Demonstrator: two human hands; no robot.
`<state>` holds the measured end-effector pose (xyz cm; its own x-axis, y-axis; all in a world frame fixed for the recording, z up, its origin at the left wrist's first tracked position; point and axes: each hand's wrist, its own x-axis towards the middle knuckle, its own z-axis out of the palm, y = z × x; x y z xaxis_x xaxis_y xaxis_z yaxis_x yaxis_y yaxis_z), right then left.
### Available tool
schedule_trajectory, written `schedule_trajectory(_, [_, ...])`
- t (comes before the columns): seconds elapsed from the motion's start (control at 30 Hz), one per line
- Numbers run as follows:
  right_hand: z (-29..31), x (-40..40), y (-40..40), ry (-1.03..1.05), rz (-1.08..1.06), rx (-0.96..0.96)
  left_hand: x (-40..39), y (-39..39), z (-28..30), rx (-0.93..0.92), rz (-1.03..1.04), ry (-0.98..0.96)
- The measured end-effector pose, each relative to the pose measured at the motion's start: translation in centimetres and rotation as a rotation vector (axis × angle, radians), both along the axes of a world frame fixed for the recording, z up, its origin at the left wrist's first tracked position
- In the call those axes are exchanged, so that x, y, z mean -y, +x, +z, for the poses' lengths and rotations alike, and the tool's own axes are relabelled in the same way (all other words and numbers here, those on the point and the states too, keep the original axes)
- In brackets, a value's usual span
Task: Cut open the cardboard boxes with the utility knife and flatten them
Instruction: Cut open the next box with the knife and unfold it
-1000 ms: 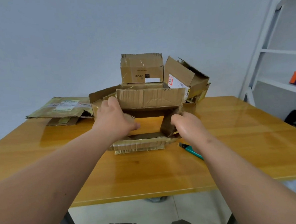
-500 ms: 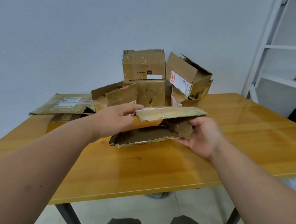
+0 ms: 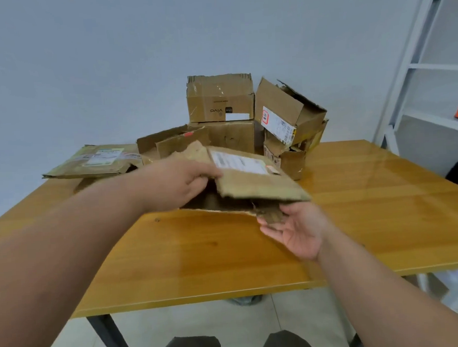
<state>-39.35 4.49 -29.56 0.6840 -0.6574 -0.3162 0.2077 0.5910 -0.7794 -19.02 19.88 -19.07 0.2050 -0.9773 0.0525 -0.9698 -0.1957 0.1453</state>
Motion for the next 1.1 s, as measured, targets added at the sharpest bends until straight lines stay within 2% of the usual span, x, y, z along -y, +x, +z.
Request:
schedule_trajectory(0.07, [-1.1,0.1,-0.4,0.036,-0.034,-0.133,-0.2,-0.4,-2.2,-0.025,0.005,0.138])
schedule_trajectory(0.17, [-1.1,0.7,-1.0,0.066,-0.186,-0.191,0.0,-0.8,-4.4,-0.017,-0.006,0.255])
schedule_trajectory(0.23, [-0.4,1.2,-1.0,-0.109,-0.264,-0.326,0.1,-1.0,-5.3,0.010,-0.009,0.313])
schedule_trajectory(0.3, [0.4,1.4,-0.9,-0.365,-0.324,-0.544,0.1,-1.2,-6.2,0.029,-0.030,0.343])
schedule_trajectory(0.37, [0.8,1.1,-0.6,-0.683,-0.283,-0.753,0.1,-1.3,-6.7,0.034,-0.031,0.339])
schedule_trajectory(0.43, [0.4,1.0,-0.3,-0.926,-0.201,-0.884,0.2,-1.1,-6.8,0.050,-0.012,0.308])
schedule_trajectory(0.57, [-0.9,1.4,-0.5,-1.106,-0.233,-1.070,0.3,-0.3,-6.3,0.065,0.011,0.209])
schedule_trajectory(0.7, [-1.5,1.3,-0.6,-1.227,-0.117,-1.314,1.4,0.1,-7.7,-0.051,0.016,0.060])
schedule_trajectory(0.8, [-2.0,1.0,-0.5,-1.374,-0.074,-1.485,2.7,-0.1,-8.9,0.099,0.028,0.138])
schedule_trajectory(0.9, [-2.4,0.8,-0.3,-1.584,-0.080,-1.424,3.5,-0.4,-10.5,0.256,0.014,0.249])
schedule_trajectory(0.97, [-2.6,0.9,0.2,-1.678,0.067,-1.288,3.7,-0.1,-11.5,0.290,0.043,0.234])
schedule_trajectory(1.1, [-3.3,1.0,2.3,-1.673,0.308,-1.106,4.7,0.4,-12.7,0.096,0.090,0.092])
